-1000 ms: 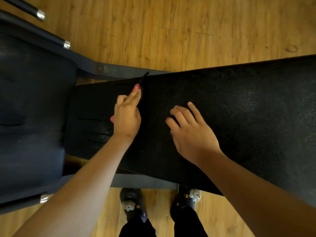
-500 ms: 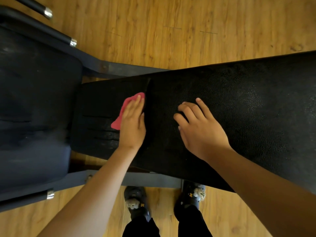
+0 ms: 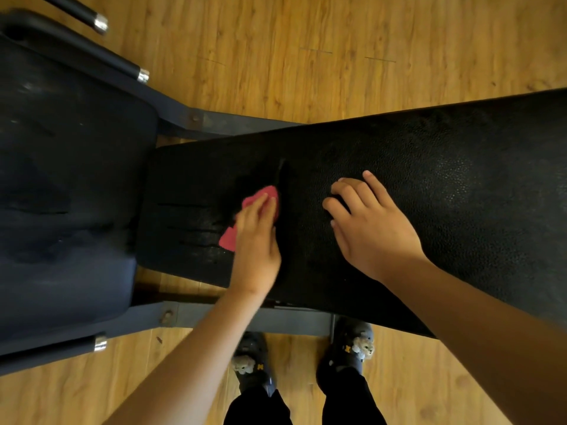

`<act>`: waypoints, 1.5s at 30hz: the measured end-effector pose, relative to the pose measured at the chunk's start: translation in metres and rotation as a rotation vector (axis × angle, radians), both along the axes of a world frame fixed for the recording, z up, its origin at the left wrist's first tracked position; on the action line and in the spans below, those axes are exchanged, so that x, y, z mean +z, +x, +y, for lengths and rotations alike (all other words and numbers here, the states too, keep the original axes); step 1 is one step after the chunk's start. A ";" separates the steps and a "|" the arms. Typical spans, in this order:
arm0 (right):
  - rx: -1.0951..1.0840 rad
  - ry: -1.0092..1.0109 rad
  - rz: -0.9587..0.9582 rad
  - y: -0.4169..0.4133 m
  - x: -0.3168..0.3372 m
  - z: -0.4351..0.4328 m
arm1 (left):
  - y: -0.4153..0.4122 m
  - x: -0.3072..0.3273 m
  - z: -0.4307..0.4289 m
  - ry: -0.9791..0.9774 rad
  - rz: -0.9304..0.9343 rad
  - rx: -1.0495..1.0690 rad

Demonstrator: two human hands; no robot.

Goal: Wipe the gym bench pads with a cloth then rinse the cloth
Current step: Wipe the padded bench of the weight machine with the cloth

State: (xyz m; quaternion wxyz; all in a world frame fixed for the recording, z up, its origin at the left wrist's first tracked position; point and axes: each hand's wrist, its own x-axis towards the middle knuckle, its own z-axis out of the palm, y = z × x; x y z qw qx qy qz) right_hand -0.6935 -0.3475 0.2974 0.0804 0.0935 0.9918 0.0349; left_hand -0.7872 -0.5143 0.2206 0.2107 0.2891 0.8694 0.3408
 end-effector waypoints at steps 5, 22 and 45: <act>-0.009 -0.010 -0.008 -0.001 0.002 -0.001 | 0.012 -0.011 -0.027 0.006 0.055 -0.102; -0.006 0.000 -0.042 -0.003 0.006 0.000 | 0.017 -0.022 -0.054 -0.038 0.079 -0.100; 0.023 0.023 -0.274 -0.065 -0.031 -0.030 | -0.003 -0.037 -0.079 -0.022 -0.021 0.106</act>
